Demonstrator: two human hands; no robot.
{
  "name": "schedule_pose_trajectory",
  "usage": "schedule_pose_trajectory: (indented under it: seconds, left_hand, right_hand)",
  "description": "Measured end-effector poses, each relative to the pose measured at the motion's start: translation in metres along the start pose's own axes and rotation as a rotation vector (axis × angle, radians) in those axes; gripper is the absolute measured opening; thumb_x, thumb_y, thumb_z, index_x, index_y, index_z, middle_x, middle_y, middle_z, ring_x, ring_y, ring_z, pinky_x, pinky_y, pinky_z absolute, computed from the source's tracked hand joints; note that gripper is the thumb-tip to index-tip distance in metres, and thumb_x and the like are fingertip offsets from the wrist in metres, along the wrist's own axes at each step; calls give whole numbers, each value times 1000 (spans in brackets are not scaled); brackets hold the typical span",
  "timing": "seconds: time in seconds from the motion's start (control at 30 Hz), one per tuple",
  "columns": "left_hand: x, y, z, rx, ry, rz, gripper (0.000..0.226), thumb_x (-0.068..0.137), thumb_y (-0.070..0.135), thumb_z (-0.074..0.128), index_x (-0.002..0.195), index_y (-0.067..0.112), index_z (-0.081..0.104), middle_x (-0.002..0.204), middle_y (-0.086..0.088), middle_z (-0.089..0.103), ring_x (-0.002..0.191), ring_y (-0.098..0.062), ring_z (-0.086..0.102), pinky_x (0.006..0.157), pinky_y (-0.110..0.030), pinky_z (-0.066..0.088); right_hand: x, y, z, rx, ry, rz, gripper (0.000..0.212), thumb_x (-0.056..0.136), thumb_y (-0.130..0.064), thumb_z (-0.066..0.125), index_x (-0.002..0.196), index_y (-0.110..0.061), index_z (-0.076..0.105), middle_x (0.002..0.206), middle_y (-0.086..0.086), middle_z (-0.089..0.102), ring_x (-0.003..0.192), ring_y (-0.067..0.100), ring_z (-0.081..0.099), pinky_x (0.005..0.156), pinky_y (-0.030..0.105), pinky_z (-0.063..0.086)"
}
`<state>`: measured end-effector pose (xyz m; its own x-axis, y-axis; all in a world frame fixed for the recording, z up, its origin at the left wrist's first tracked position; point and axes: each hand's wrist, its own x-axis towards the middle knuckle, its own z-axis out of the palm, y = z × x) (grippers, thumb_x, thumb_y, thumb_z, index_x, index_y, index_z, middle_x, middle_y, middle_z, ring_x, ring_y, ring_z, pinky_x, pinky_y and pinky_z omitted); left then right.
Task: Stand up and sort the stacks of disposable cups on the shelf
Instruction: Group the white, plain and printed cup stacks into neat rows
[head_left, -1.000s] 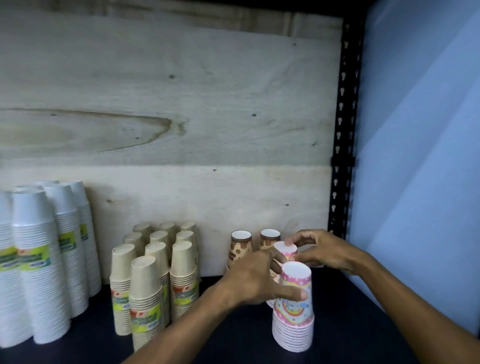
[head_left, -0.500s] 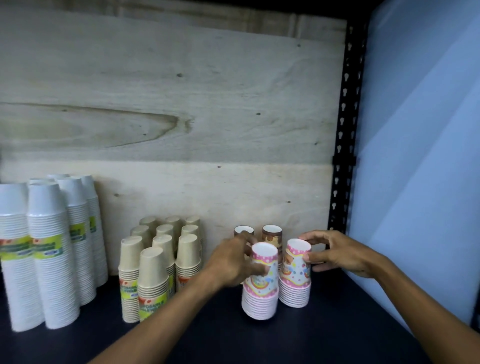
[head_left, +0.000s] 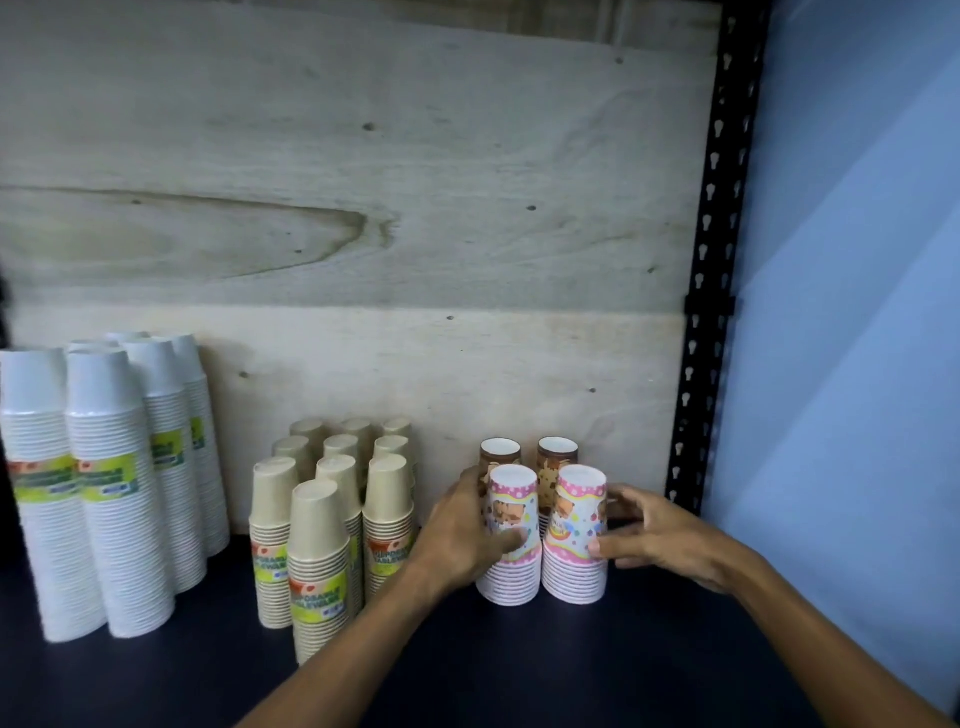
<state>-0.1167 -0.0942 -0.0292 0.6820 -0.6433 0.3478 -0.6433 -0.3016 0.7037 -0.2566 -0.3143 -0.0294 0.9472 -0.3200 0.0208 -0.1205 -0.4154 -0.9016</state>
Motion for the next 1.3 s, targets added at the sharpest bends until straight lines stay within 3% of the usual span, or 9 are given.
schedule_pose_trajectory:
  seconds: [0.1, 0.23, 0.43, 0.53, 0.63, 0.8, 0.97, 1.1, 1.3]
  left_hand:
    - [-10, -14, 16, 6, 17, -56, 87, 63, 39, 84, 137, 25, 40, 131, 7, 59, 114, -11, 61, 99, -34, 51]
    - [-23, -30, 35, 46, 30, -90, 82, 67, 40, 83, 137, 26, 43, 135, 5, 54, 122, -14, 55, 104, -28, 43]
    - [-24, -42, 43, 20, 92, -85, 88, 67, 45, 80, 143, 27, 38, 136, 4, 46, 121, -14, 55, 106, -32, 44]
    - [-26, -49, 46, 10, 63, -26, 93, 69, 44, 77, 148, 27, 31, 141, 7, 44, 128, -9, 48, 109, -26, 39]
    - [-27, -58, 51, -18, 52, 2, 96, 69, 48, 75, 151, 30, 27, 144, 13, 46, 128, -4, 48, 108, -29, 42]
    - [-26, -67, 53, -58, 108, -6, 97, 65, 48, 78, 148, 33, 30, 137, 15, 50, 122, -4, 52, 102, -32, 47]
    - [-23, -71, 54, -57, 112, -18, 98, 63, 49, 80, 147, 32, 32, 135, 14, 47, 121, -6, 51, 100, -33, 49]
    - [-22, -73, 53, -34, 85, -8, 98, 67, 47, 79, 149, 31, 30, 134, 14, 44, 122, -7, 50, 102, -33, 48]
    - [-19, -75, 55, -16, 80, -7, 96, 67, 48, 78, 149, 31, 30, 124, 17, 40, 121, -8, 51, 102, -33, 47]
  right_hand:
    - [-1, 20, 14, -53, -15, 49, 76, 69, -20, 90, 132, -29, 50, 121, -5, 68, 103, 14, 71, 91, 34, 58]
    - [4, 40, 26, -78, 98, 28, 79, 61, -21, 95, 127, -21, 51, 115, 1, 68, 99, 15, 71, 90, 33, 58]
    - [9, 50, 25, -20, 90, -15, 80, 70, -8, 88, 136, -18, 46, 124, -2, 65, 106, 7, 67, 84, 22, 54]
    - [7, 50, 31, -36, 73, -39, 85, 66, -25, 92, 137, -29, 44, 128, -13, 63, 110, -4, 63, 87, 19, 52]
    - [11, 56, 40, -82, 170, -49, 95, 58, -42, 94, 137, -31, 43, 127, -14, 63, 109, -2, 63, 92, 25, 54]
    - [12, 62, 41, -94, 200, -125, 75, 75, -10, 82, 134, -32, 42, 133, -8, 60, 106, -6, 60, 78, 13, 48]
    - [13, 60, 47, -184, 242, -116, 96, 63, -57, 84, 142, -40, 33, 128, -18, 57, 108, -4, 57, 84, 16, 46]
    - [12, 58, 47, -154, 252, -145, 89, 72, -39, 85, 142, -41, 30, 126, -21, 61, 103, -9, 59, 74, 10, 46]
    - [8, 54, 48, -160, 225, -132, 90, 73, -46, 83, 146, -40, 31, 128, -32, 56, 114, -21, 50, 80, 7, 42]
